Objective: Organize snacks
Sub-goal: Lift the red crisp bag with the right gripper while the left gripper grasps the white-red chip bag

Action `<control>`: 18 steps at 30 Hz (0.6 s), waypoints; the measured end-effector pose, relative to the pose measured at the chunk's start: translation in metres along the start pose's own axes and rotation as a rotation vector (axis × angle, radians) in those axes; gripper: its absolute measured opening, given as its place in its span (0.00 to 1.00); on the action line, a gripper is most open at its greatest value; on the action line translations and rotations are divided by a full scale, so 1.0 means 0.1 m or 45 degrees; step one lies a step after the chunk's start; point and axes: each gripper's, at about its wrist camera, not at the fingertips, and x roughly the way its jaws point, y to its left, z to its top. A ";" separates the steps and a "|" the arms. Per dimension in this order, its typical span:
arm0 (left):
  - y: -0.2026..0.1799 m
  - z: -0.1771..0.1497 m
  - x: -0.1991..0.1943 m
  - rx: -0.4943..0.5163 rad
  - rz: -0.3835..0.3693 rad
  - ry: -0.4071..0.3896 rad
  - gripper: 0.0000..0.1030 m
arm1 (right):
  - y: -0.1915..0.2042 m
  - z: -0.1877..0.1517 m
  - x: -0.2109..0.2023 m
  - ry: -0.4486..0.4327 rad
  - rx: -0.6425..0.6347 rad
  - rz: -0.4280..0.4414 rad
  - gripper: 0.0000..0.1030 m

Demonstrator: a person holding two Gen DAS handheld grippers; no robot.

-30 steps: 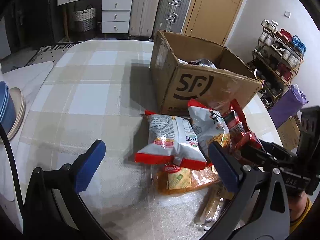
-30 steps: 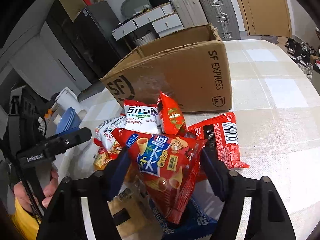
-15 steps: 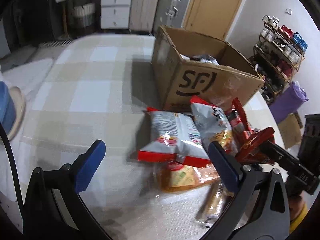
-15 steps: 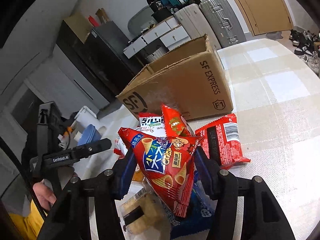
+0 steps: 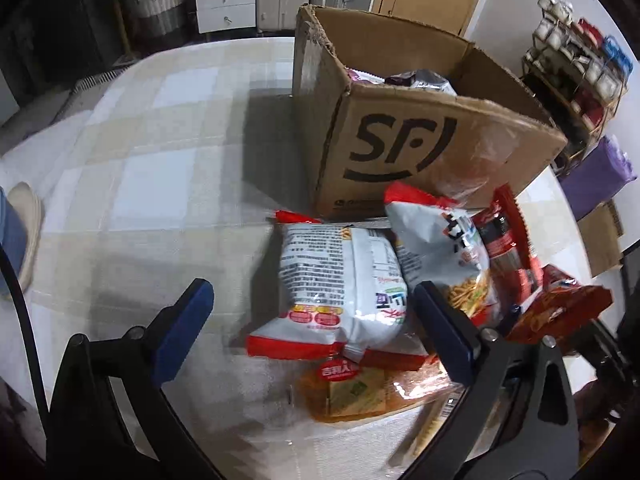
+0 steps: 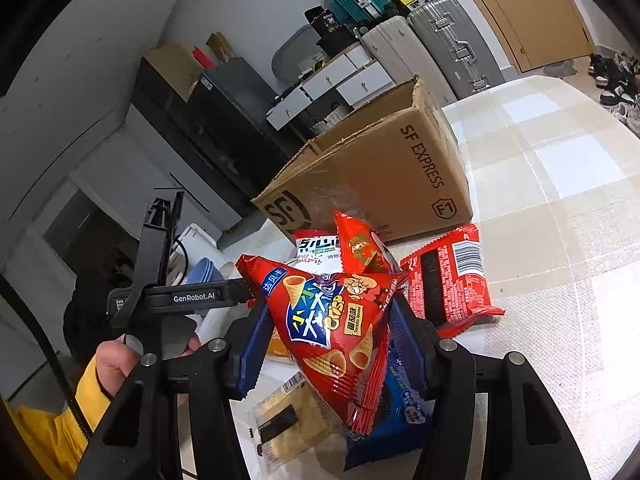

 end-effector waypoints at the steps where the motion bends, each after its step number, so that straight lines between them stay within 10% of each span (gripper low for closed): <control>1: 0.00 0.00 0.02 0.006 0.010 0.006 0.96 | -0.02 0.00 0.00 0.000 0.011 0.007 0.56; 18: 0.02 -0.15 -0.10 0.025 -0.020 0.008 0.41 | 0.02 -0.02 -0.16 -0.036 0.053 0.017 0.56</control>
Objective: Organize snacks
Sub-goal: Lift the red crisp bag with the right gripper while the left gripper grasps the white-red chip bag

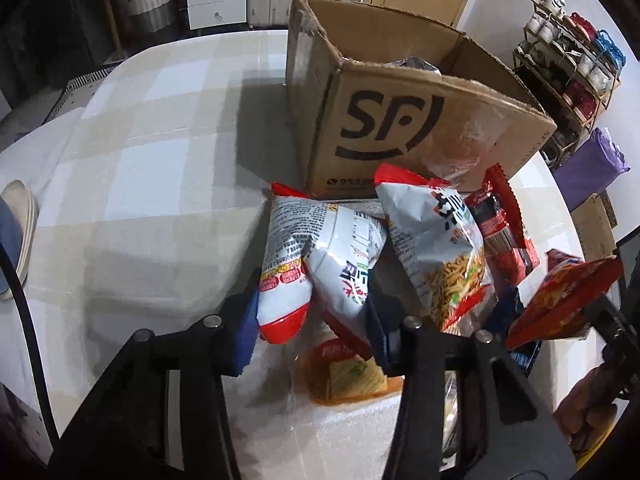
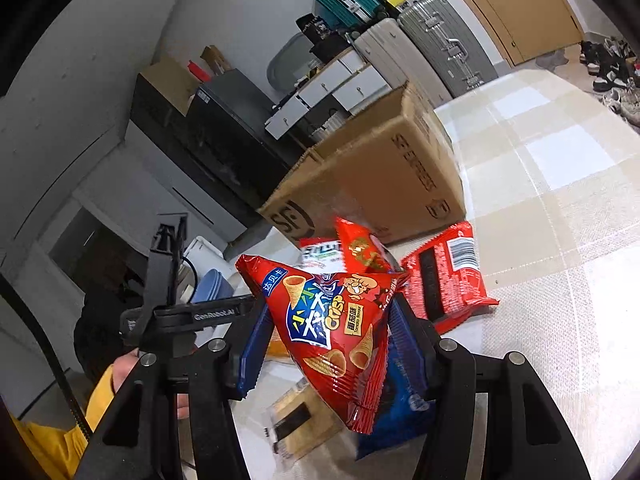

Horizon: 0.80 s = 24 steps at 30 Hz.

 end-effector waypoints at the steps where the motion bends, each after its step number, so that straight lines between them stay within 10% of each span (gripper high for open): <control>1: 0.01 -0.02 -0.03 -0.004 0.001 -0.012 0.40 | 0.04 0.00 -0.03 -0.007 -0.010 0.000 0.56; 24: 0.12 -0.65 -1.06 -0.059 -0.072 -0.249 0.39 | 0.68 -0.09 -0.45 -0.067 -0.087 0.030 0.57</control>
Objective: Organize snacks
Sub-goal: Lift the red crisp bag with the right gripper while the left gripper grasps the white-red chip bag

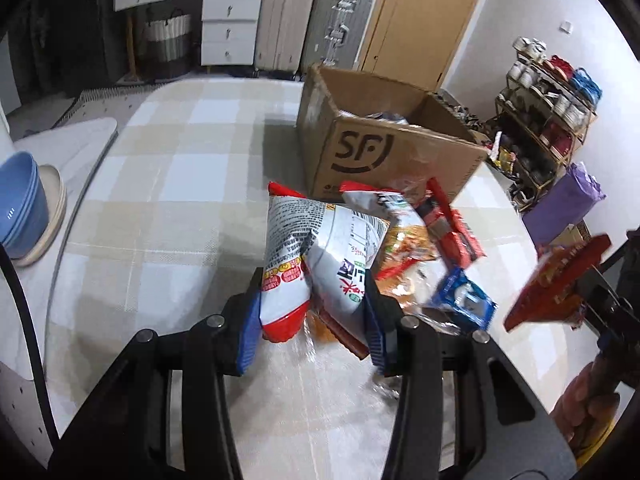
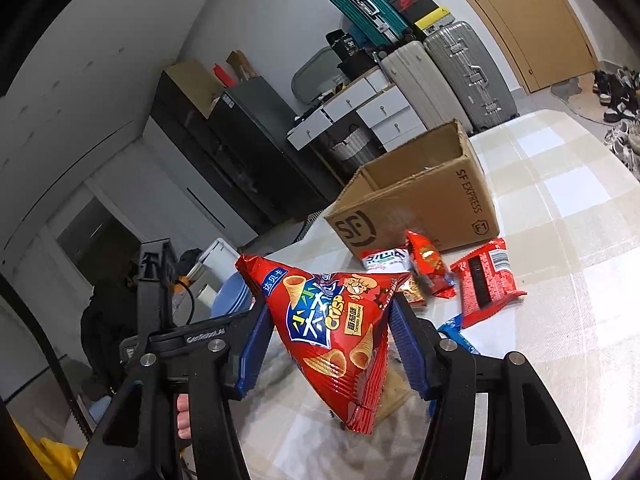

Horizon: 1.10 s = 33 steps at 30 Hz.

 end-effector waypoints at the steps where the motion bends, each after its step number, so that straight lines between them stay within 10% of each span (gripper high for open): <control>1: -0.04 -0.03 -0.09 0.010 -0.001 -0.023 0.39 | 0.02 0.00 -0.01 -0.002 -0.004 0.001 0.57; 20: -0.36 -0.82 -0.78 -0.024 -0.162 -0.072 0.39 | -0.01 -0.28 -0.15 0.054 0.016 -0.049 0.57; 33: -0.35 -0.29 -0.71 0.000 -0.223 -0.116 0.40 | 0.20 0.29 0.00 0.013 -0.083 -0.014 0.57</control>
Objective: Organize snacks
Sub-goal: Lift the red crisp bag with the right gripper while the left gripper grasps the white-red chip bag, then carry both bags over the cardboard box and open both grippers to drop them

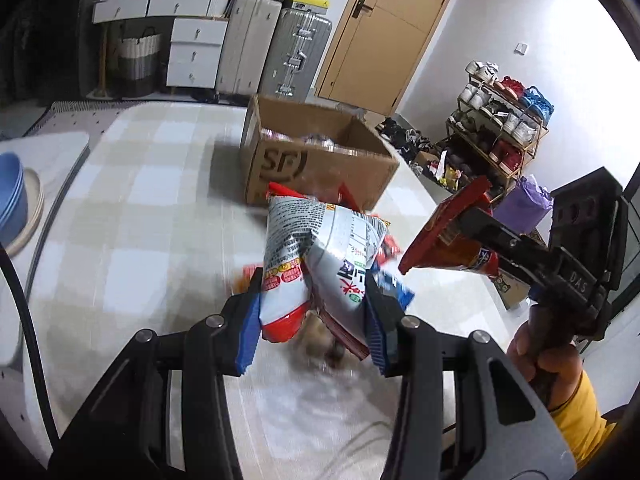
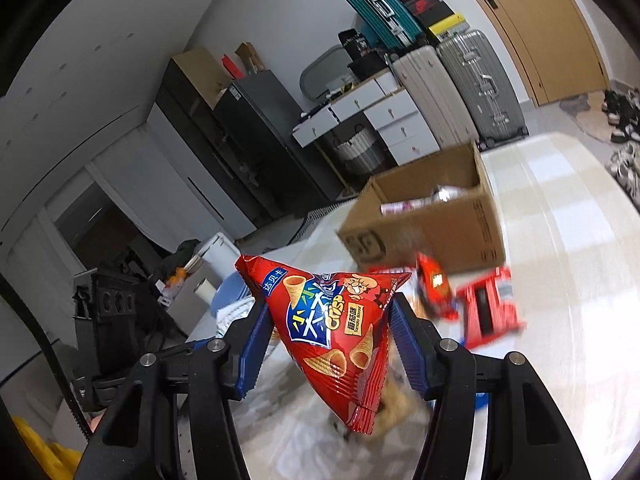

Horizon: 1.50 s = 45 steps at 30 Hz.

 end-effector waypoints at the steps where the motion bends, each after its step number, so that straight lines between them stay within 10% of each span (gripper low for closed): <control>1: 0.02 0.09 0.04 -0.003 -0.004 -0.001 0.40 | 0.01 0.08 0.01 -0.007 -0.007 0.001 0.57; 21: -0.07 1.93 1.04 0.125 0.198 -0.121 0.40 | -0.23 1.47 0.71 -0.037 -0.109 -0.155 0.57; 45: -0.11 2.51 2.65 0.193 0.252 0.133 0.41 | -0.99 1.67 1.63 0.131 0.002 -0.312 0.58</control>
